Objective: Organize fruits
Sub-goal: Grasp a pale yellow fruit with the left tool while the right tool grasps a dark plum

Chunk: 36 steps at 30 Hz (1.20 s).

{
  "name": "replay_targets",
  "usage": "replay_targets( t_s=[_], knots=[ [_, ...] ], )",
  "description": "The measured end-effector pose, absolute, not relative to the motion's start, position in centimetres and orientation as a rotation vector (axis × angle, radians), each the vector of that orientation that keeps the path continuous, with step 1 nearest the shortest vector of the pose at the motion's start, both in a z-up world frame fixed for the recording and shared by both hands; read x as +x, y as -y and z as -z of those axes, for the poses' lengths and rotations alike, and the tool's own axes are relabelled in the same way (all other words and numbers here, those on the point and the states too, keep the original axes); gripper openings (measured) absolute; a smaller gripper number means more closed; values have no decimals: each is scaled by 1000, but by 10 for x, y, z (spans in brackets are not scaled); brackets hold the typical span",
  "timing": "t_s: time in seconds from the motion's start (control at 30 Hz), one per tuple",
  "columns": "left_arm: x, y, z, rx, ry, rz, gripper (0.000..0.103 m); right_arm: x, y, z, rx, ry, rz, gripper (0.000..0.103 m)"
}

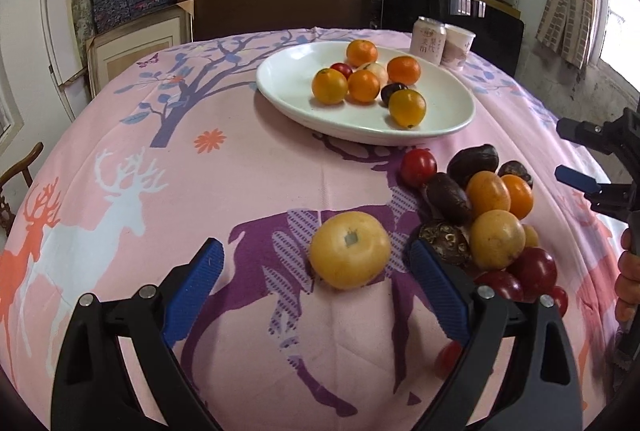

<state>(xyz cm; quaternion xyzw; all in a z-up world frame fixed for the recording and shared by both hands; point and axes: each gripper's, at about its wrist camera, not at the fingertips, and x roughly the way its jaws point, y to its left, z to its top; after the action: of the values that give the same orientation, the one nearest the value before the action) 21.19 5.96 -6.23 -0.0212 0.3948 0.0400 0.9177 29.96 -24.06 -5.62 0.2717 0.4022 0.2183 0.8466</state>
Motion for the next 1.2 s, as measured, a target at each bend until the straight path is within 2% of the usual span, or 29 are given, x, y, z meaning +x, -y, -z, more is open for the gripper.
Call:
replay_targets(
  t_s=[0.17, 0.47, 0.67, 0.93, 1.2],
  knots=[
    [224, -70, 71, -95, -863, -94, 93, 300, 240, 56, 574, -849, -460, 81],
    [203, -96, 50, -64, -734, -249, 94, 300, 242, 56, 587, -848, -465, 81],
    [196, -135, 51, -239, -750, -304, 94, 300, 243, 56, 594, -847, -471, 81],
    [192, -112, 51, -94, -724, -319, 95, 299, 243, 56, 591, -848, -471, 81],
    [183, -142, 50, -220, -731, -366, 93, 299, 243, 57, 593, -850, -471, 81]
  ],
)
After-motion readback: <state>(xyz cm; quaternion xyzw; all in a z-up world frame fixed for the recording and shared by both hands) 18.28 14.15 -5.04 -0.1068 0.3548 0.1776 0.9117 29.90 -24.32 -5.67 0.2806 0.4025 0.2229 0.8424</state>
